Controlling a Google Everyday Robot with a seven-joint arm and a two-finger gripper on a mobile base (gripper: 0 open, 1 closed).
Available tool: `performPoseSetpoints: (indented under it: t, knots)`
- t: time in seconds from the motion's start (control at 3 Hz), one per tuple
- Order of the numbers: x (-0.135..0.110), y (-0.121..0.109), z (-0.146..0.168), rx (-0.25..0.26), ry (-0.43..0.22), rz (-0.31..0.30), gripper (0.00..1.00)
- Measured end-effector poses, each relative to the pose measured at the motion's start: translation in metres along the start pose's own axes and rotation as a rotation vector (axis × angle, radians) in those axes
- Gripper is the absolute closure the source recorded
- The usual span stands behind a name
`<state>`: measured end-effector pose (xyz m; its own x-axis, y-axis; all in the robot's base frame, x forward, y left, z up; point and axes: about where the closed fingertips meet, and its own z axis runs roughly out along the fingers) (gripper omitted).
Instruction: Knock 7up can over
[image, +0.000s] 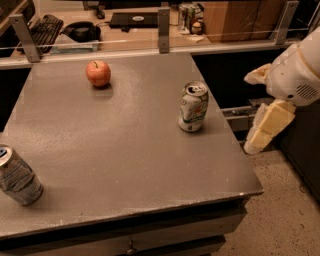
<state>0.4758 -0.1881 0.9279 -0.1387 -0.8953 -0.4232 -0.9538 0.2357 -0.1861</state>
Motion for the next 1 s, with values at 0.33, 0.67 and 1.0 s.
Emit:
performPoseSetpoints:
  t: [0.33, 0.67, 1.0]
  knots:
    - [-0.010, -0.021, 0.037, -0.027, -0.155, 0.003, 0.00]
    - [-0.024, -0.035, 0.063, -0.041, -0.289, 0.006, 0.00]
    - [-0.044, -0.042, 0.083, -0.054, -0.431, 0.021, 0.00]
